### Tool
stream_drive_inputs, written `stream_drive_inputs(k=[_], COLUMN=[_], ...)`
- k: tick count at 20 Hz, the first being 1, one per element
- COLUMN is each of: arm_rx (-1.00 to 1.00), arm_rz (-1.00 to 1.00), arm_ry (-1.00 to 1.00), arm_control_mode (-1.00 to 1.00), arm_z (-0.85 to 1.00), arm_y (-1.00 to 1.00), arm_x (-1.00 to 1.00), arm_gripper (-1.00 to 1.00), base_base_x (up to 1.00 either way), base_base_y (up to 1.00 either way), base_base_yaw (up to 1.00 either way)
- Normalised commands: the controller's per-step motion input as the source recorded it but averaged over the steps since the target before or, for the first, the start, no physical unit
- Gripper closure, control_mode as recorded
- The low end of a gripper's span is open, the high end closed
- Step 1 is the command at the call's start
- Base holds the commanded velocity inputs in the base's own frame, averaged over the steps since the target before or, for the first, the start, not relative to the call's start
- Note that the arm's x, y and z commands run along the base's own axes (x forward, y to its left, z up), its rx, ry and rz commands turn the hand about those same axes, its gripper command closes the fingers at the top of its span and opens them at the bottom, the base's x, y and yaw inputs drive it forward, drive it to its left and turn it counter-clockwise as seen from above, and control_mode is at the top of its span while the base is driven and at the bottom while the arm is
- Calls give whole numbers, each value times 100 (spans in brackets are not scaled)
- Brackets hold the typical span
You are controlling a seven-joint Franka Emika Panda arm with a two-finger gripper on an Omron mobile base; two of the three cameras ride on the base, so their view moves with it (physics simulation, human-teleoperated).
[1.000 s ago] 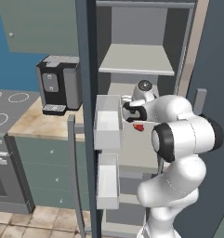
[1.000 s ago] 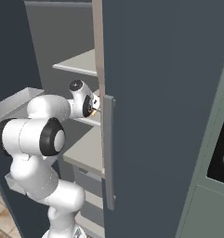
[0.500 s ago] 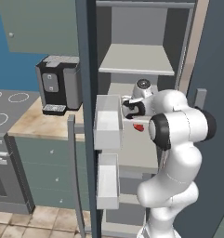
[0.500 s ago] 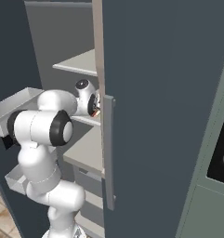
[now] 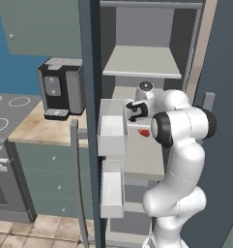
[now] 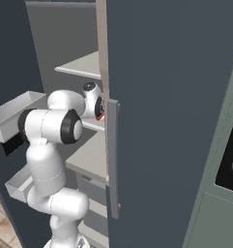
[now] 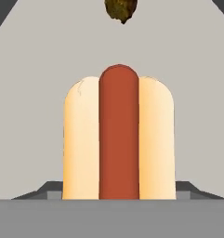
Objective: Store the hot dog in the freezer for long-term storage. Close the freezer door after placing the cooked food.
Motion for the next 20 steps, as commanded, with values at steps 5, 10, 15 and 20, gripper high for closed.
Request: stream_drive_inputs(k=[5, 10, 15, 20], arm_rx=[0, 0, 0, 0], arm_rz=[0, 0, 0, 0], arm_ry=[1, 3, 1, 0], arm_control_mode=[-100, -100, -100, -100], arm_z=[-9, -15, -9, 0], arm_y=[0, 0, 0, 0], arm_x=[12, 3, 0, 0], arm_gripper=[100, -100, -100, -100], base_base_x=[0, 0, 0, 0], base_base_y=[0, 0, 0, 0], base_base_yaw=[0, 0, 0, 0])
